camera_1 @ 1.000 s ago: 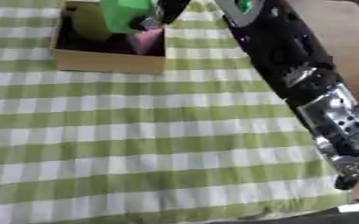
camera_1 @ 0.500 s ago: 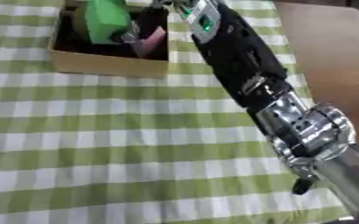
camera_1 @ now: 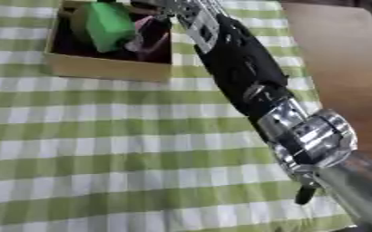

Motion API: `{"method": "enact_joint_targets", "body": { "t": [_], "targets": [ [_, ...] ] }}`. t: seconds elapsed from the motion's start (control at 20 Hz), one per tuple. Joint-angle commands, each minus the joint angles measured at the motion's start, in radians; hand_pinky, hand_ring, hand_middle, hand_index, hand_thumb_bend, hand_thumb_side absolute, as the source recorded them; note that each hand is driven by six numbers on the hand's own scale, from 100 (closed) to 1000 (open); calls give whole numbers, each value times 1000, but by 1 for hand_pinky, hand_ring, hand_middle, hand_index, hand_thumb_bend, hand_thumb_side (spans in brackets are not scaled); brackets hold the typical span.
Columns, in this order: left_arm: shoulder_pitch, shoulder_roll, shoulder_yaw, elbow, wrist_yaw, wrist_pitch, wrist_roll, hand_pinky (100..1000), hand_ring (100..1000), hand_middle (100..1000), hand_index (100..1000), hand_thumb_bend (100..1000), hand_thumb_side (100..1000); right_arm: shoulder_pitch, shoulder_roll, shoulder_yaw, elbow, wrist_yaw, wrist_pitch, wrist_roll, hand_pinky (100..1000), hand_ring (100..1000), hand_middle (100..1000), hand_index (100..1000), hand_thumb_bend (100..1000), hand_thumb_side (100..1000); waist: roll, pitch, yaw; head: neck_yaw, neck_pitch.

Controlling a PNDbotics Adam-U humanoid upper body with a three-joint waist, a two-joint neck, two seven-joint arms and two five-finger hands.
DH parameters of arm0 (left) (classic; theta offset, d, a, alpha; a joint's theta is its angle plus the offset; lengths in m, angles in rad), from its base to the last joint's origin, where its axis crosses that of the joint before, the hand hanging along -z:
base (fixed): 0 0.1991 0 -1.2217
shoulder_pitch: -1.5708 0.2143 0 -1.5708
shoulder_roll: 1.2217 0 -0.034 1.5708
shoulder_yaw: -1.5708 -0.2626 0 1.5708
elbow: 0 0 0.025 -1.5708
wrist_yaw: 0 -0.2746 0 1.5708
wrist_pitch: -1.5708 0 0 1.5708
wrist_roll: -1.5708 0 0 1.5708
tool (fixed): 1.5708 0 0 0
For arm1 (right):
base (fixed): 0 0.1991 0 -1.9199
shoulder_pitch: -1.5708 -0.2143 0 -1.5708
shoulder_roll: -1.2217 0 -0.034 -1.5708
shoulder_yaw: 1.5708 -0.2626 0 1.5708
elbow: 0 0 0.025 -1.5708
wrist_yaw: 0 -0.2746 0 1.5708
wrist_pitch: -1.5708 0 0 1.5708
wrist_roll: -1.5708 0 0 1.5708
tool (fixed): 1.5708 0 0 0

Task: Pick up objects on the table and place them in the box.

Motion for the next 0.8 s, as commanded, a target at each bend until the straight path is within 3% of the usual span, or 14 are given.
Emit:
{"method": "enact_joint_targets", "body": {
  "t": [0.05,0.4,0.7,0.8],
  "targets": [
    [-6,12,4,-15,7,-1,-3,789,849,821,907,100,586,-26,-12,-13,-6,45,-7,-12,953,941,760,914,240,100,0,-10,0,-2,-13],
    [0,11,3,-15,9,2,-5,789,849,822,908,100,586,-31,-9,-18,-20,51,0,-38,964,949,760,923,219,100,3,-17,-6,3,-5],
    [6,7,4,-15,10,4,-5,790,849,822,907,100,585,-31,-13,-20,-39,6,15,-15,971,956,766,929,217,100,7,-29,-13,6,-1],
    [6,5,4,-15,11,4,-6,790,849,822,908,100,585,-30,-14,-18,-45,-4,12,3,993,975,787,939,253,120,10,-33,-16,7,2]
  ]
}}
